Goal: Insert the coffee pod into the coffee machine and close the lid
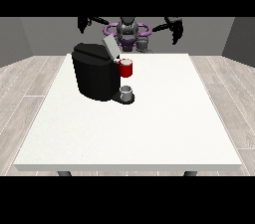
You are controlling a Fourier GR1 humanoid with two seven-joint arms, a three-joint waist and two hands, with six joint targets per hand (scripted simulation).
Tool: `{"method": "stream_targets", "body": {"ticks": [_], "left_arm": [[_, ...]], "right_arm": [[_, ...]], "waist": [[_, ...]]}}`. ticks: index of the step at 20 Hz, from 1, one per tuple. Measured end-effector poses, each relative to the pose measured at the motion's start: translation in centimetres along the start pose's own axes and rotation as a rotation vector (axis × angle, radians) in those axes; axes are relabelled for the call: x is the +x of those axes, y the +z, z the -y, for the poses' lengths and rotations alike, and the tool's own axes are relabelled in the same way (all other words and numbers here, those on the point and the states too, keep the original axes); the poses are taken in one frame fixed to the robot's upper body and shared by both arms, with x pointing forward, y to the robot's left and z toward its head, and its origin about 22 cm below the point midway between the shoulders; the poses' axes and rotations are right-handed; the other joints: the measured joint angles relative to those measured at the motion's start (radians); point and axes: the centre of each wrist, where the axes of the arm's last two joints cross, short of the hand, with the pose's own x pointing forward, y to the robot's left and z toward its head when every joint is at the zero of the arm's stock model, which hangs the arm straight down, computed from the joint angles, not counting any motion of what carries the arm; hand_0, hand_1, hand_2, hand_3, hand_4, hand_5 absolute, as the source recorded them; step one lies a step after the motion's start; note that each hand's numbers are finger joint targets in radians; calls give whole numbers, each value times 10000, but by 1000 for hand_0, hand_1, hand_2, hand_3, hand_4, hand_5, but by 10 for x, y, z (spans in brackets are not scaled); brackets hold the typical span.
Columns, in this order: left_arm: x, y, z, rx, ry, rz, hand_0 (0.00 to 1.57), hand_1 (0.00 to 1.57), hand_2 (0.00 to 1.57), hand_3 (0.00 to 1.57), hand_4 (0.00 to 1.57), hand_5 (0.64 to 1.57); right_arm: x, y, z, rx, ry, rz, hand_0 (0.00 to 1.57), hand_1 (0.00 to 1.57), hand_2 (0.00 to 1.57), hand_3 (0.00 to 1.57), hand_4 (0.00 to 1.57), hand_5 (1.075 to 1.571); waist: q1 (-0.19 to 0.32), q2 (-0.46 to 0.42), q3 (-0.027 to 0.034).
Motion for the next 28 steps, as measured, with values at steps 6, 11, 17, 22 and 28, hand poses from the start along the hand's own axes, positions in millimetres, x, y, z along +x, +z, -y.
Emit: {"method": "stream_targets", "body": {"ticks": [6,11,17,22,28], "left_arm": [[4,5,6,-103,521,142,0,0,0,0,411,1571],[20,6,10,-225,626,544,0,0,0,0,391,1571],[28,15,20,-190,496,1019,0,0,0,0,356,1571],[42,25,16,138,370,1422,0,0,0,0,265,1571],[54,43,5,442,241,1958,0,0,0,0,338,1571]], "right_arm": [[24,-17,11,111,428,509,0,0,0,0,0,1571],[35,-34,31,-164,72,363,0,0,0,0,0,1571],[47,-54,36,-234,-871,108,0,0,0,0,97,1571],[58,-66,36,-174,-1240,69,0,0,0,0,56,1571],[68,-77,21,283,-1106,303,0,0,0,0,0,1571]], "waist": [[555,154,3],[940,574,6],[1287,1158,7],[1251,1703,6],[1056,2301,6]]}}
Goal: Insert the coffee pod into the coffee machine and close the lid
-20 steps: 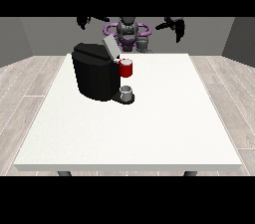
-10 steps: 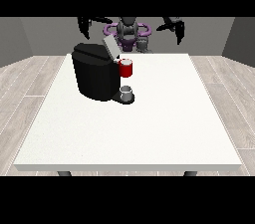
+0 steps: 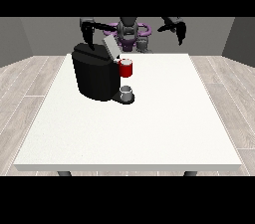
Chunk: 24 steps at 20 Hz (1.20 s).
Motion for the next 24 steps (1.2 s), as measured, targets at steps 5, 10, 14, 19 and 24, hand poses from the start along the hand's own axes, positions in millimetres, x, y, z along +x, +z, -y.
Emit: {"method": "stream_targets", "body": {"ticks": [5,10,14,19,24], "left_arm": [[17,4,-15,372,-129,390,0,0,0,0,362,1571],[20,12,-16,669,-195,496,0,0,0,0,309,1571],[19,22,-20,816,-414,474,0,0,0,0,299,1571],[21,27,-21,857,-641,489,0,0,0,0,346,1571],[31,18,-15,678,-630,542,0,0,0,0,363,1571]], "right_arm": [[8,-8,-17,627,105,371,0,0,0,0,0,1571],[17,-16,-33,911,333,613,0,0,0,0,0,1571],[24,-20,-38,1107,451,561,0,0,0,0,204,1571],[41,-28,-41,1216,813,913,0,0,0,0,161,1571],[60,-35,-45,1188,1276,1055,0,0,0,0,107,1571]], "waist": [[-216,468,-1],[-315,702,-14],[-361,768,-9],[-286,1041,5],[-144,1283,49]]}}
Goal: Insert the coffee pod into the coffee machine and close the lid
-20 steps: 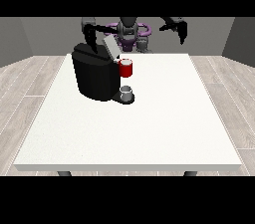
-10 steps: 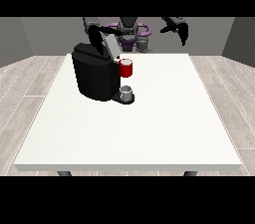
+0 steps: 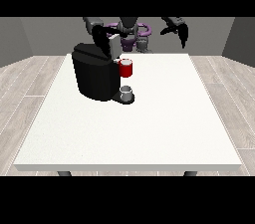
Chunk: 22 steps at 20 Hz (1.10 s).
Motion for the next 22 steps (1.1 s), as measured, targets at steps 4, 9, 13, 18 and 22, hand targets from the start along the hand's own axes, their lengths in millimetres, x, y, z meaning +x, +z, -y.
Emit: {"method": "stream_targets", "body": {"ticks": [4,9,13,18,22], "left_arm": [[7,-5,-1,-130,-84,102,0,0,0,0,362,1571],[3,-4,0,-170,-167,195,0,0,0,0,327,1571],[7,-11,9,-425,-127,471,0,0,0,0,365,1571],[14,-18,9,-783,-142,874,0,0,0,0,439,1571],[23,-26,14,-1061,-230,1168,0,0,0,0,397,1571]], "right_arm": [[17,-7,-5,-12,315,189,0,0,0,0,0,1571],[28,-6,-11,-187,655,128,0,0,0,0,102,1571],[47,-8,-6,-562,1164,-104,0,0,0,0,219,1571],[68,-6,7,-1340,1715,-257,0,0,0,0,160,1571],[88,-4,18,-1802,1630,-543,0,0,0,0,146,1571]], "waist": [[170,127,12],[201,273,48],[456,510,109],[944,841,182],[1350,1113,254]]}}
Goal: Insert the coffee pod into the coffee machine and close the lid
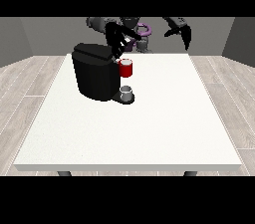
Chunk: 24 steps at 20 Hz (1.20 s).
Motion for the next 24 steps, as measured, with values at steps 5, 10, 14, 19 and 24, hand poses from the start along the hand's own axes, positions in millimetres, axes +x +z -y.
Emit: {"method": "stream_targets", "body": {"ticks": [5,10,14,19,24], "left_arm": [[12,-13,7,-364,7,457,0,0,0,0,444,1571],[27,-24,8,-477,-28,915,0,0,0,0,426,1571],[35,-28,9,-590,-80,1264,0,0,0,0,352,1571],[33,-26,0,-566,-66,1428,0,0,0,0,278,1571],[38,-29,-8,-613,-34,1533,0,0,0,0,297,1571]], "right_arm": [[46,4,-12,464,250,1895,0,0,0,0,0,1571],[82,3,-25,738,703,3475,0,0,0,0,0,1571],[102,-3,-28,713,791,4103,0,0,0,0,0,1571],[114,-7,-40,893,577,4442,0,0,0,0,0,1571],[123,-12,-49,1053,364,4550,0,0,0,0,101,1571]], "waist": [[767,353,-158],[1311,871,-269],[1583,1243,-297],[1630,1550,-308],[1650,1764,-309]]}}
